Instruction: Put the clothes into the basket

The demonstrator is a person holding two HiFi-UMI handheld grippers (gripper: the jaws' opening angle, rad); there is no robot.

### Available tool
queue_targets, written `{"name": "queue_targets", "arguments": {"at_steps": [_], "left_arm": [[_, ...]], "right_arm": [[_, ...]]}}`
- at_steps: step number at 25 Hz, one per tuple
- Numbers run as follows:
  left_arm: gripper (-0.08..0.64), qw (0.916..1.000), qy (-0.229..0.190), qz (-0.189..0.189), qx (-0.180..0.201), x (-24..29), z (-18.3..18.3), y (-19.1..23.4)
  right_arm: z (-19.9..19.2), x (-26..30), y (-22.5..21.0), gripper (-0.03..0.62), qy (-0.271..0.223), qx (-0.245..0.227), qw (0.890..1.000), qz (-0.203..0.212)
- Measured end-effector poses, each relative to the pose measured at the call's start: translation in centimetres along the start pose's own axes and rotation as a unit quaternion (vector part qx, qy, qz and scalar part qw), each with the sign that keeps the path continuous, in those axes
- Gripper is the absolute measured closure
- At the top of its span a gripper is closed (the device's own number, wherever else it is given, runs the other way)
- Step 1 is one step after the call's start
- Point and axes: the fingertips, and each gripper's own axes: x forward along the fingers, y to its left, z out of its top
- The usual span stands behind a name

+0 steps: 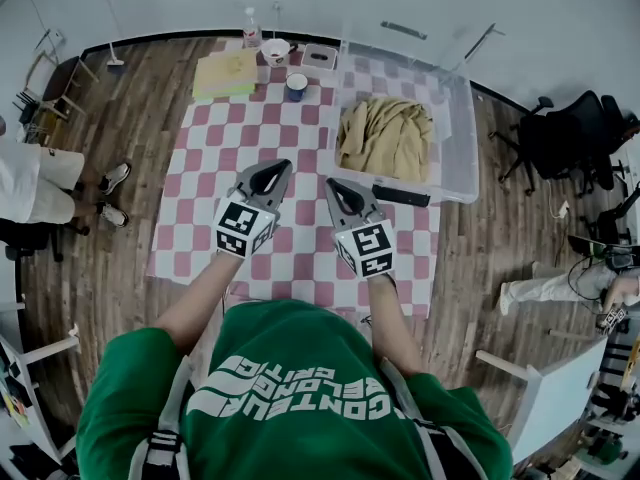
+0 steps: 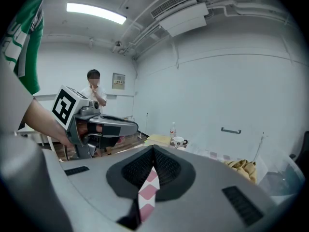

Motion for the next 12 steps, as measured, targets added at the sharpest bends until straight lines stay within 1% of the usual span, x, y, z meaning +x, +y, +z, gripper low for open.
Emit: {"name": "queue_targets", "arguments": {"at_steps": [12], "left_arm": [[0.555,1.0,0.008,0.0,-0.001,-0.1,-0.75,0.02]], "right_arm": [[-0.53,0.1,-0.04,0.584,0.004,0.003,1.0,-0.004]]}}
